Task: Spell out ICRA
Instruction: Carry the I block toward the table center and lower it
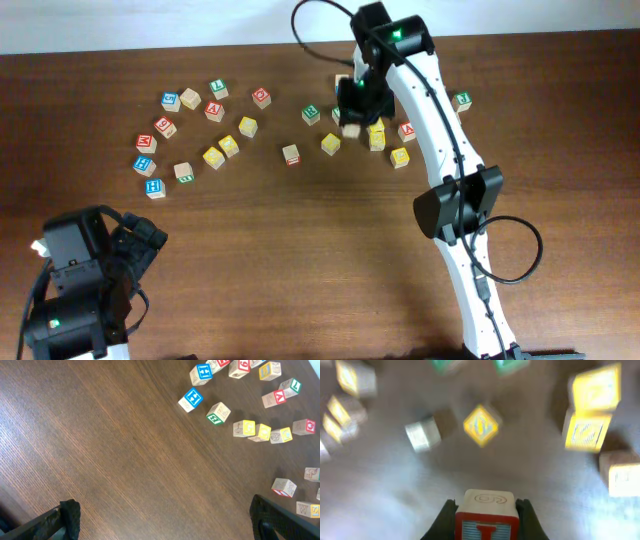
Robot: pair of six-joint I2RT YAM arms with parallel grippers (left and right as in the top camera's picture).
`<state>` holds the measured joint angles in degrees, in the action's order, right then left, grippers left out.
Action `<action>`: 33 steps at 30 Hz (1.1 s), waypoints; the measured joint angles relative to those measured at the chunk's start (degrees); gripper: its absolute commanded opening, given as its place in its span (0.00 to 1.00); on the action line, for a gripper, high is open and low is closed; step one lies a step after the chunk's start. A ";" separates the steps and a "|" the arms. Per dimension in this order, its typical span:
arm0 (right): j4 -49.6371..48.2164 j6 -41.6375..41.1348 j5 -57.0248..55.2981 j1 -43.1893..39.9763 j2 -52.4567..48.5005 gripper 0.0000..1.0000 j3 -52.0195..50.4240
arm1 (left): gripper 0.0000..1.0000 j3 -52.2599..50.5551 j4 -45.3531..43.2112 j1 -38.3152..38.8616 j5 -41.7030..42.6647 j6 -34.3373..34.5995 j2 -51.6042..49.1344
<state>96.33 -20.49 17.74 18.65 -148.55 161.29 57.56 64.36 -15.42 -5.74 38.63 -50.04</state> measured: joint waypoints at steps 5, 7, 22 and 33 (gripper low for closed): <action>0.66 2.71 1.07 2.34 0.59 0.04 -0.02 | 0.99 0.00 -0.04 0.00 0.00 0.00 0.00; 0.66 2.91 1.03 4.55 3.93 0.04 -0.04 | 0.99 0.00 -0.04 0.00 0.00 0.00 0.00; -18.67 -10.08 -12.17 19.54 15.85 0.04 -33.55 | 0.99 0.00 -0.09 0.00 0.00 0.00 0.00; -38.21 -19.67 -16.28 20.24 15.61 0.10 -51.08 | 0.99 0.00 -0.04 0.00 0.00 0.00 0.00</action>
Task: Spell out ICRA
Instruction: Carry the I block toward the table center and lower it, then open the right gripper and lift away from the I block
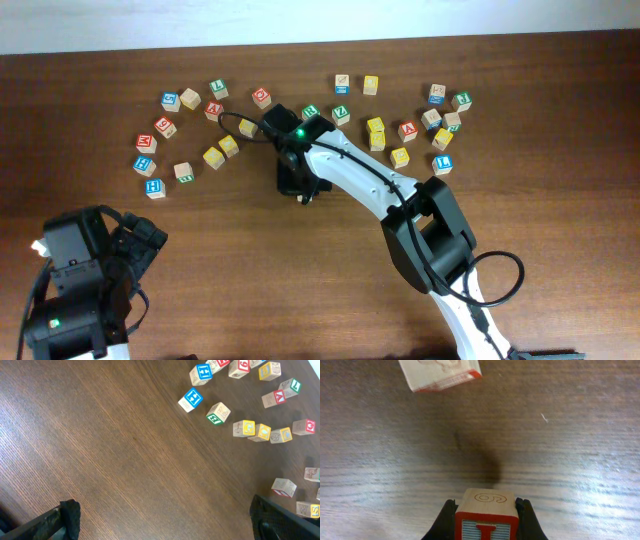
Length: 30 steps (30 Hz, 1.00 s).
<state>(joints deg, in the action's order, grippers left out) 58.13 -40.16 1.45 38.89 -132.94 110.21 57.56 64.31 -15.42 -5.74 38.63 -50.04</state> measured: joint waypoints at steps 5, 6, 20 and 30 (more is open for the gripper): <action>-1.68 -0.37 -1.07 0.00 0.00 0.15 -0.04 | 0.99 0.00 0.02 0.00 0.00 0.00 0.00; -1.70 -0.37 -1.22 0.00 0.00 0.24 -0.04 | 0.99 0.00 0.00 0.00 0.00 0.00 0.00; 1.33 -0.37 -0.81 -0.28 0.00 0.30 0.15 | 0.99 0.00 0.00 0.00 0.00 0.00 0.00; 18.38 6.99 -0.35 -4.98 5.46 0.91 19.41 | 0.99 0.00 0.02 0.00 0.00 0.00 0.00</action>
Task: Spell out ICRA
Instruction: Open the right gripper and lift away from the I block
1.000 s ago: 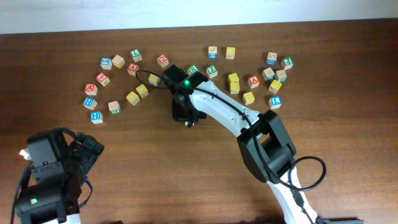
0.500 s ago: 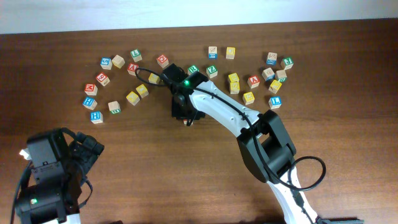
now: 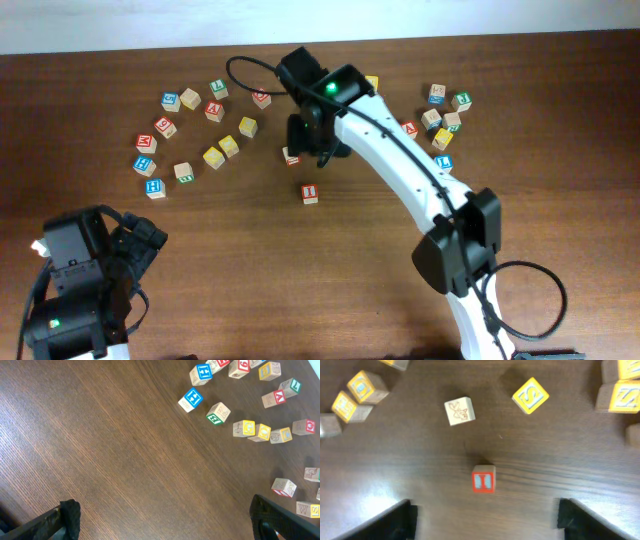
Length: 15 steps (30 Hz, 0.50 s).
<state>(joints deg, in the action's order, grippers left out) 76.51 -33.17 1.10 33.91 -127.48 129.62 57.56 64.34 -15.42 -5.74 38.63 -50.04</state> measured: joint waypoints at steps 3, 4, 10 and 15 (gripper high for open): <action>2.34 0.79 0.26 -2.36 0.57 0.99 1.42 | 0.99 0.00 0.00 0.00 0.00 0.00 0.00; 4.28 2.36 1.66 -4.70 0.57 0.99 1.42 | 0.99 0.00 0.00 0.00 0.00 0.00 0.00; 12.85 8.79 9.97 -12.94 0.59 1.00 1.42 | 0.99 0.00 0.00 0.00 0.00 0.00 0.00; 19.54 9.84 7.69 -13.64 4.55 0.98 1.42 | 0.99 0.00 0.00 0.00 0.00 0.00 0.00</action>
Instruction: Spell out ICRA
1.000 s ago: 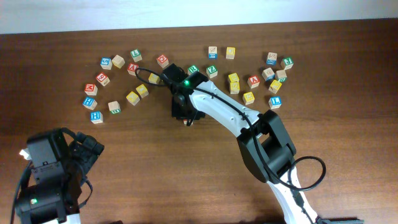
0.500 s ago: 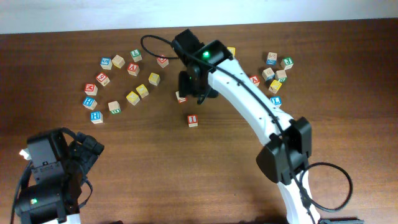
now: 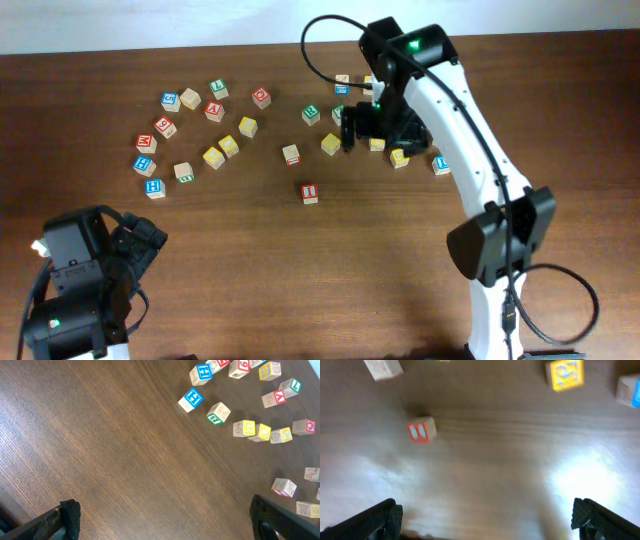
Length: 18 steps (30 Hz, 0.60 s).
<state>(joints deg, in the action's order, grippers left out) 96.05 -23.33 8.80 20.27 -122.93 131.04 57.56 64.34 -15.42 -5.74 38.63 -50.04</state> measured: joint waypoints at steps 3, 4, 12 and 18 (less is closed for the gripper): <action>0.94 1.33 -1.92 0.00 6.19 0.98 0.00 | 0.99 0.00 0.00 0.00 0.00 0.00 0.00; 0.94 1.53 -2.45 0.00 8.94 0.98 0.00 | 0.99 0.00 -0.02 0.00 0.02 0.00 0.00; -1.40 2.43 -12.72 0.00 21.09 0.98 0.31 | 0.99 -0.04 3.54 -0.04 12.90 -3.06 0.00; -8.09 5.44 -15.45 0.00 19.52 0.98 0.31 | 0.99 -0.04 1.46 2.47 26.53 -19.02 -4.17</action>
<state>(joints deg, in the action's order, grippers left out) 87.96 -17.89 -6.66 20.27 -103.42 131.35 57.52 65.80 -12.95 20.80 19.62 -54.22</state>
